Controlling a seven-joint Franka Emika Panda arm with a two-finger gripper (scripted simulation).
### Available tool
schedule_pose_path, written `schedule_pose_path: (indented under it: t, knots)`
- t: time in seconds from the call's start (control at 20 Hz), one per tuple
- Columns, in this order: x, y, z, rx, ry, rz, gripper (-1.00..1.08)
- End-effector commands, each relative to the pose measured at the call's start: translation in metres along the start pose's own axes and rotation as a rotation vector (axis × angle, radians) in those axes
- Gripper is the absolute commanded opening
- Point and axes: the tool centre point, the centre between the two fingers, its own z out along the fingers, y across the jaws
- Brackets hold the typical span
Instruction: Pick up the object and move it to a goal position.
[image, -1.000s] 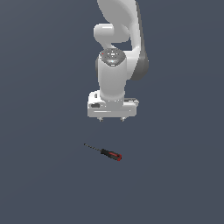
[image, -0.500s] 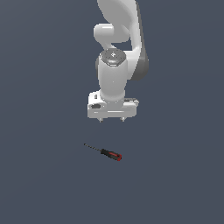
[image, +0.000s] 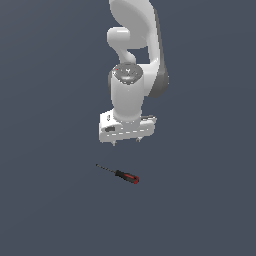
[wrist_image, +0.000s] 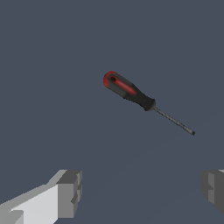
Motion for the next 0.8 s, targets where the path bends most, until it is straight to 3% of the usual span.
schedule_pose_path:
  t: [0.0,0.75]
  knots:
    - [0.004,0.003,0.005,-0.001,-0.002,-0.054,1.0]
    - [0.031,0.023,0.042,0.002,-0.014,-0.446,1.0]
